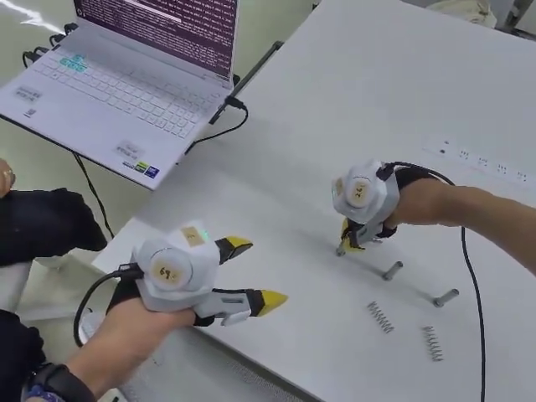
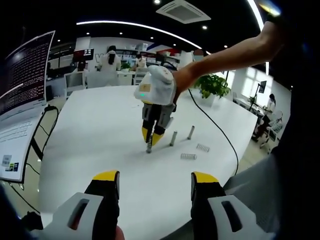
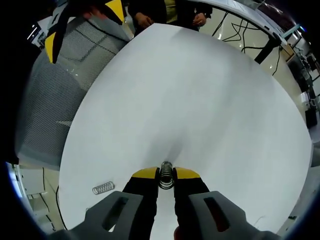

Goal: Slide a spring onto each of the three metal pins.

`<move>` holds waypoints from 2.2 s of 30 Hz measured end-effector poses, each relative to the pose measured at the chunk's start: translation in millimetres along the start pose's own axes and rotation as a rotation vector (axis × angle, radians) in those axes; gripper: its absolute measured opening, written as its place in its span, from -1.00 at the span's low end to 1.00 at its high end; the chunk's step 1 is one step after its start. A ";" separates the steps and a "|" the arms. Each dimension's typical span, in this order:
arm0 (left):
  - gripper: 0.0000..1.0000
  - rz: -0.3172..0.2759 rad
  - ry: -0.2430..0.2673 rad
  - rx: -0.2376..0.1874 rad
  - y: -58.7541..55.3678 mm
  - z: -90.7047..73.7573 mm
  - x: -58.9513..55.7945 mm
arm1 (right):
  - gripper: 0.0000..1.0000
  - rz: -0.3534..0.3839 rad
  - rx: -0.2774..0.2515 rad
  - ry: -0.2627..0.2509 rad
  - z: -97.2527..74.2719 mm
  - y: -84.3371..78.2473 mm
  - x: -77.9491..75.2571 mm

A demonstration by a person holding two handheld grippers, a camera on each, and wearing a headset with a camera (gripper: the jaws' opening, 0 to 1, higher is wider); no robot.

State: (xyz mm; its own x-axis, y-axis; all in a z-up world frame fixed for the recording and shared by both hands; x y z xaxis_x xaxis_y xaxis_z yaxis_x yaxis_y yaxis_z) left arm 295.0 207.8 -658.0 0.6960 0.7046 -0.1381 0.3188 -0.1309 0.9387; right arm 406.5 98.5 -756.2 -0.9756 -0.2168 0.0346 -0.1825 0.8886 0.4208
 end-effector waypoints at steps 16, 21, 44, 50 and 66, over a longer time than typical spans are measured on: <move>0.05 -0.006 0.015 0.004 -0.8 -3.7 3.2 | -0.81 0.017 0.010 -0.001 8.3 -6.6 -1.5; 0.04 -0.005 0.016 0.004 0.2 -3.3 3.7 | -0.81 0.018 0.014 0.001 9.0 -7.6 -2.2; 0.05 0.005 0.002 0.000 3.0 -0.2 0.7 | -0.52 0.041 -0.016 -0.041 -15.7 -6.5 -1.4; 0.04 0.009 -0.003 -0.003 4.8 0.6 -1.3 | -0.50 0.045 -0.024 -0.058 -23.8 -5.2 -0.7; 0.05 0.012 -0.005 0.000 6.2 -1.2 -6.1 | -0.49 0.195 -0.181 -0.160 -45.5 0.5 -0.5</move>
State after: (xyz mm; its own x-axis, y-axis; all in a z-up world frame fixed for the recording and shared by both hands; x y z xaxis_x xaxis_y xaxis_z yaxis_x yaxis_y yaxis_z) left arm 291.9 203.6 -651.1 0.7033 0.6992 -0.1280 0.3098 -0.1394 0.9405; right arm 412.4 80.7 -714.7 -0.9995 0.0299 -0.0063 0.0208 0.8177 0.5753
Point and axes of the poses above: the centre of the closed fingertips' face, and the gripper's own axes: z roughly forward along the fingers, x roughly to its left, y roughly out of its top, the point moved 1 cm from there along -z, roughly backward along the fingers, and after that the axes turned 11 degrees about -x, right-handed, at the moved point
